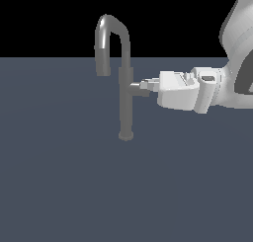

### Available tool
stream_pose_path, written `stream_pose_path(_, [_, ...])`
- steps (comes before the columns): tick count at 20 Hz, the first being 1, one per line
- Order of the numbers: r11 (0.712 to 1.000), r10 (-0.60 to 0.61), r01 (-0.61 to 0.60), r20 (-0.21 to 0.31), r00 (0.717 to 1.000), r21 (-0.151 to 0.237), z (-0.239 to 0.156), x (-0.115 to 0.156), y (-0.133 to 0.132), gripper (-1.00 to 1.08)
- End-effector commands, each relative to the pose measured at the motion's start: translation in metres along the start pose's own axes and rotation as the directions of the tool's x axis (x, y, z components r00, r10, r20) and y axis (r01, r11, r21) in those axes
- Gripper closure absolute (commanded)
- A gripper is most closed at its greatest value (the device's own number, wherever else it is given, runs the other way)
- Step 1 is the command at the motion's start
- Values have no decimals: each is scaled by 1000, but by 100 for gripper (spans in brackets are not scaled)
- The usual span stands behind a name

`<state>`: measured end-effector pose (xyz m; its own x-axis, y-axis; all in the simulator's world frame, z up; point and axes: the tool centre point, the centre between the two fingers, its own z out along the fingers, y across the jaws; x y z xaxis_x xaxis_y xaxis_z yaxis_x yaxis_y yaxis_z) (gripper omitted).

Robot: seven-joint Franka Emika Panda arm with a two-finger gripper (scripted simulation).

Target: Turn on the faucet by rotating a designated handle.

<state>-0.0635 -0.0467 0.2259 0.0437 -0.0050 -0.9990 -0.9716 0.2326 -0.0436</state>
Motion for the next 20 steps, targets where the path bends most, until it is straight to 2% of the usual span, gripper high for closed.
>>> stream_pose_path(1, [1000,29,-29,-4,1000,0,0,23,8,108])
stream_pose_path(5, [999,41,-41,-5,999,0,0,41,12,108])
stream_pose_path(6, [1000,1,-1,2,1000,-1,0,19,3,108])
stream_pose_path(16, [999,40,-40,-5,999,0,0,69,-1,108])
stream_pose_path(17, [999,40,-40,-5,999,0,0,69,-1,108])
stream_pose_path(18, [1000,-16,16,12,1000,-9,0,37,-10,108])
stream_pose_path(20, [1000,-7,7,10,1000,-7,0,45,-13,108])
